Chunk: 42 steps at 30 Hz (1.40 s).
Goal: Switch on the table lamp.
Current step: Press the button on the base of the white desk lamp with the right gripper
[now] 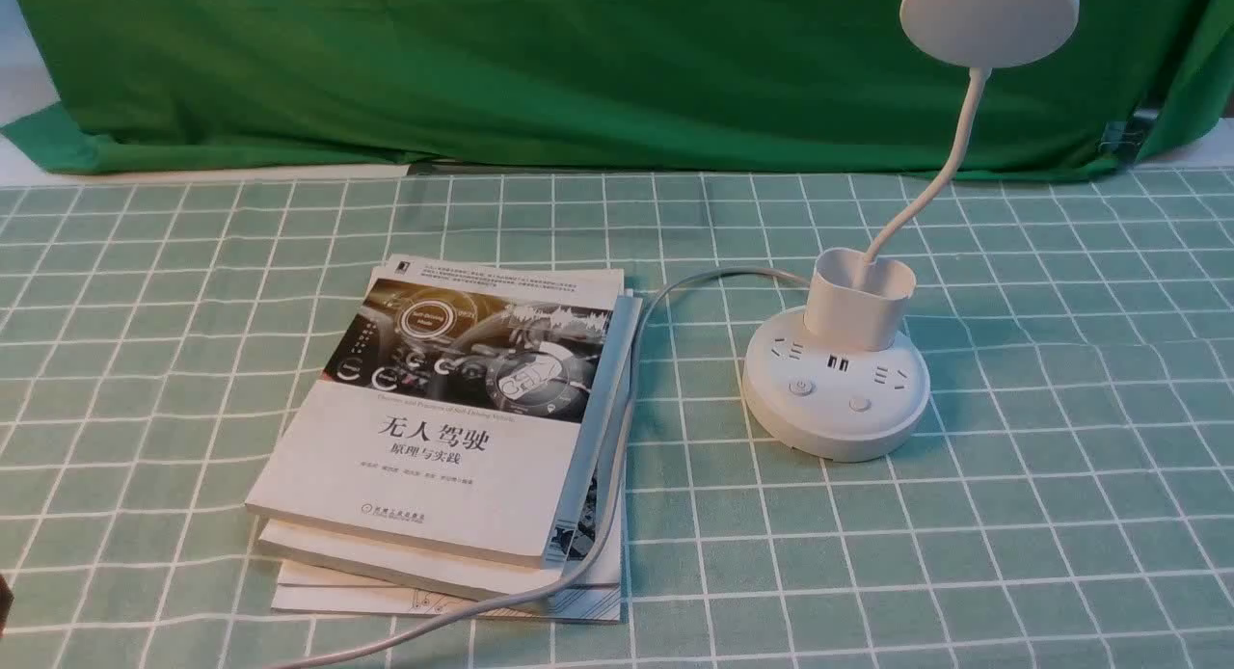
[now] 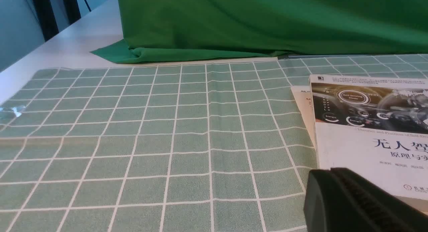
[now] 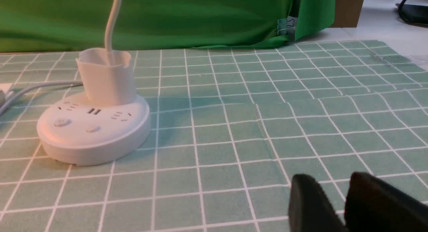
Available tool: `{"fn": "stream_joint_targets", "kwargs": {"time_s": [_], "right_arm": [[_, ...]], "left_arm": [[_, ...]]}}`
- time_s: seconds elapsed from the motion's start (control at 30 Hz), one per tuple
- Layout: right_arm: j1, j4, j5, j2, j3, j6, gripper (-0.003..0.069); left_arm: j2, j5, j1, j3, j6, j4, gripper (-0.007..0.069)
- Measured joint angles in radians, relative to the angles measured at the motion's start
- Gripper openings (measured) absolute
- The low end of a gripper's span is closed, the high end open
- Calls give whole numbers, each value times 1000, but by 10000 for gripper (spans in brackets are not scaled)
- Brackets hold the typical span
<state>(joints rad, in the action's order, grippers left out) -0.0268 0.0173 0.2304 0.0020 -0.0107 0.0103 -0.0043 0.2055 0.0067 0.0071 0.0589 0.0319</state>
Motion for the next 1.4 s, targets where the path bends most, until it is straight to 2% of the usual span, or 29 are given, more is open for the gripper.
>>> {"fn": "stream_joint_targets", "kwargs": {"time_s": [0.37, 0.63, 0.93, 1.4], "right_arm": [[0, 0, -1, 0, 0, 0, 238], [0, 0, -1, 0, 0, 0, 238], [0, 0, -1, 0, 0, 0, 238], [0, 0, -1, 0, 0, 0, 238]], "left_arm": [[0, 0, 0, 0, 0, 14, 21], [0, 1, 0, 0, 0, 260, 21], [0, 3, 0, 0, 0, 170, 21], [0, 7, 0, 0, 0, 119, 21]]}}
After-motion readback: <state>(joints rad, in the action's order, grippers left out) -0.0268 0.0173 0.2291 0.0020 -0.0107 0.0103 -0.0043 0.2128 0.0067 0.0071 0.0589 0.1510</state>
